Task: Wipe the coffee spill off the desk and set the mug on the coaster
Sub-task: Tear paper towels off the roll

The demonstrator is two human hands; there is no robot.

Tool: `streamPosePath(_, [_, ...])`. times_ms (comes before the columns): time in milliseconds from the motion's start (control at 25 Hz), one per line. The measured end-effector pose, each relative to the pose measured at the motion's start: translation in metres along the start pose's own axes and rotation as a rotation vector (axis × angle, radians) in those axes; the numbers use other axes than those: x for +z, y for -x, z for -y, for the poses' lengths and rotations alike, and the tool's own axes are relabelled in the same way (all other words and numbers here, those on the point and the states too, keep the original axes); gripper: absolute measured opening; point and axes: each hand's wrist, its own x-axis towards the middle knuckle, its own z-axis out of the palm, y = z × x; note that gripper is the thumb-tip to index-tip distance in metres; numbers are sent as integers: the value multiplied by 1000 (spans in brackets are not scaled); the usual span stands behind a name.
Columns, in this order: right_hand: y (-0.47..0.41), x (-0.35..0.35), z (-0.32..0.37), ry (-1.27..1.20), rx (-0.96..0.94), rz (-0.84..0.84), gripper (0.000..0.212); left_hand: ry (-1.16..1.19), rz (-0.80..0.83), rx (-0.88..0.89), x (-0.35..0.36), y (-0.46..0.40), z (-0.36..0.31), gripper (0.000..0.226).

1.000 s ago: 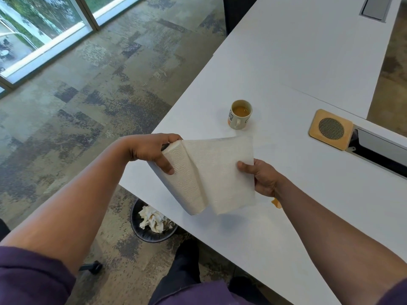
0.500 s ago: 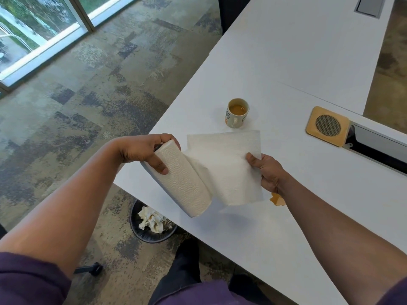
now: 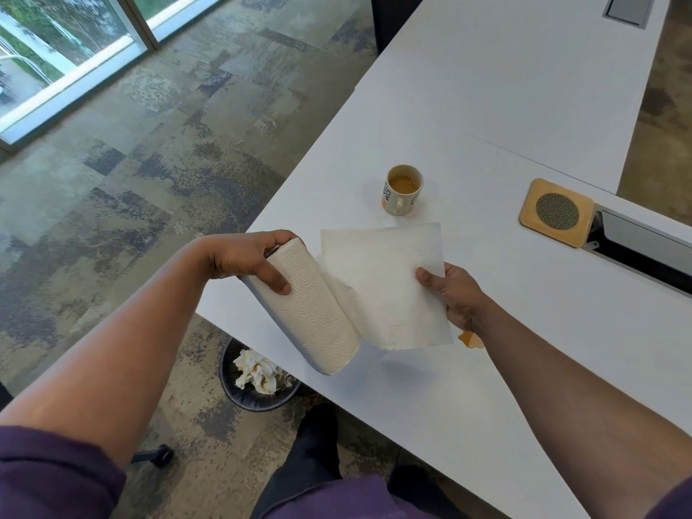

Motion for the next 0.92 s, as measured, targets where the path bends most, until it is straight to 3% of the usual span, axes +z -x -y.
streamPosePath(200, [3, 0, 4, 19, -12, 74, 39, -116, -43, -94, 4, -8, -4, 79])
streamPosePath(280, [3, 2, 9, 65, -31, 65, 26, -116, -83, -134, 4, -10, -4, 78])
streamPosePath(480, [6, 13, 19, 153, -101, 66, 18, -62, -183, -160, 7, -12, -4, 63])
streamPosePath(680, [5, 18, 24, 151, -186, 85, 30, -103, -409, -60, 11, -12, -6, 62])
streamPosePath(920, [14, 38, 16, 221, -278, 60, 28, -75, -719, 72, 25, -15, 2, 65])
